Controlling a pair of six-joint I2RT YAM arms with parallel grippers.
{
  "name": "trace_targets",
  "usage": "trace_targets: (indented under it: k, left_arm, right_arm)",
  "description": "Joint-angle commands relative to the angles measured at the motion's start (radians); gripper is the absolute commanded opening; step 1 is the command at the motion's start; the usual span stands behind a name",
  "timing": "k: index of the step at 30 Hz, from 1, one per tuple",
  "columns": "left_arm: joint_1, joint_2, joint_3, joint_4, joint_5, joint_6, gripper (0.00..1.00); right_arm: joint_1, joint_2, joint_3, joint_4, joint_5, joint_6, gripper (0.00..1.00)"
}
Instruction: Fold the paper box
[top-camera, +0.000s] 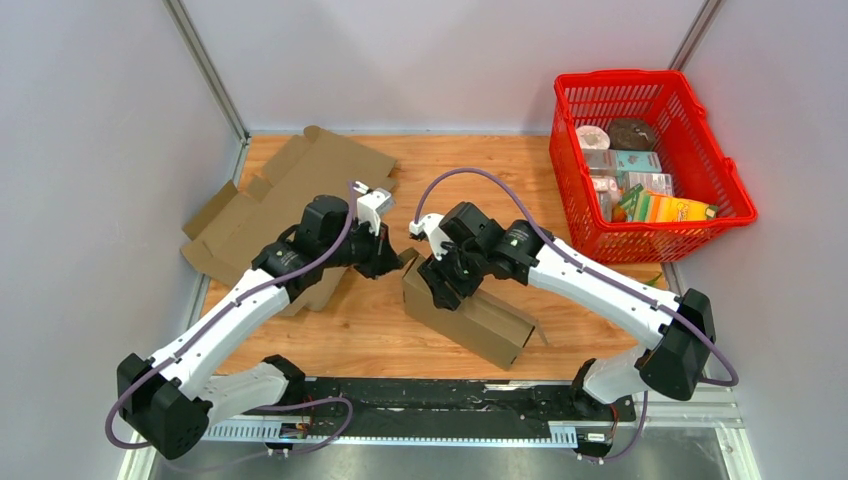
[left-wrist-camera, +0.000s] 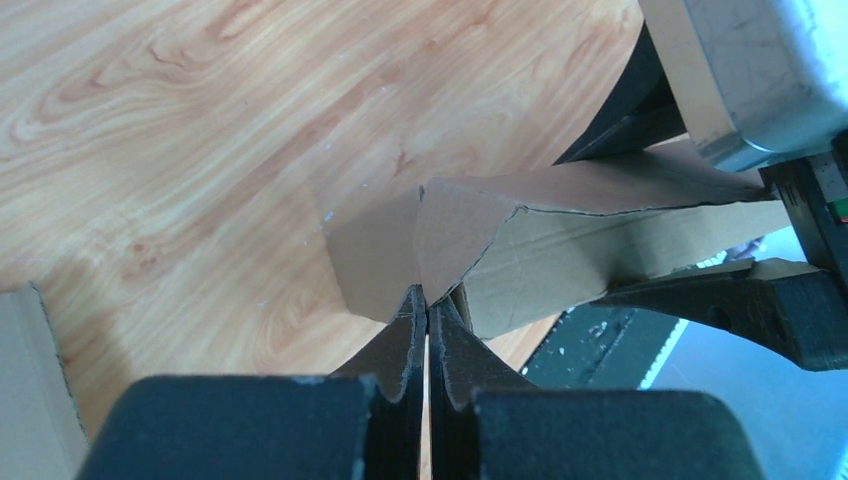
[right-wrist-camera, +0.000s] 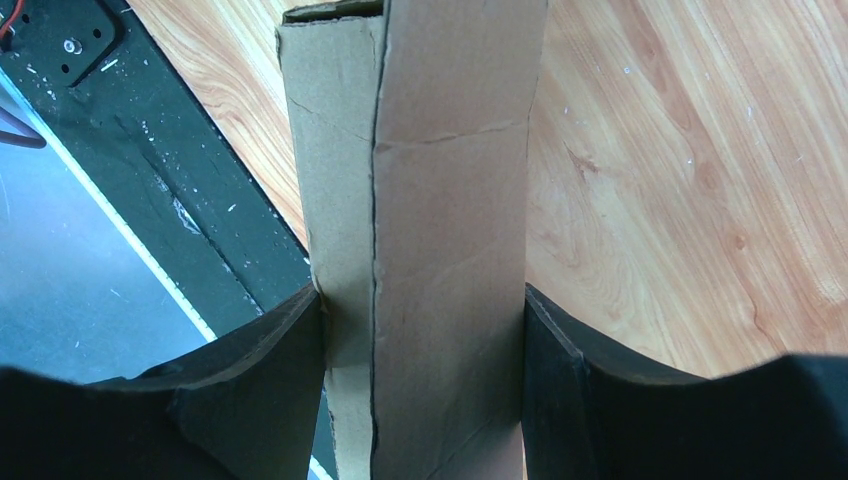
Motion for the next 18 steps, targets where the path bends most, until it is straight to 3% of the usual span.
trace_targets:
  k: [1, 5, 11, 14, 18]
  left_arm:
    - [-0.002, -0.034, 0.065, -0.027, 0.088, -0.084, 0.00]
    - [-0.010, -0.040, 0.047, 0.003, 0.107, -0.165, 0.00]
    - [-0.071, -0.054, 0.025, 0.015, 0.024, -0.207, 0.00]
    - [-0.104, -0.062, 0.024, -0.021, -0.072, -0.180, 0.00]
    - [-0.119, -0.065, 0.005, -0.047, -0.093, -0.153, 0.00]
  right_arm:
    - [0.007, -0.004, 0.016, 0.019, 0.008, 0.034, 0.42]
    - [0.008, -0.009, 0.012, 0.029, 0.010, 0.035, 0.44]
    - [0.005, 0.000, 0.016, 0.033, 0.004, 0.037, 0.45]
    - [0.008, 0.005, 0.019, 0.037, -0.004, 0.037, 0.45]
    - [0.007, 0.008, 0.022, 0.039, -0.002, 0.035, 0.45]
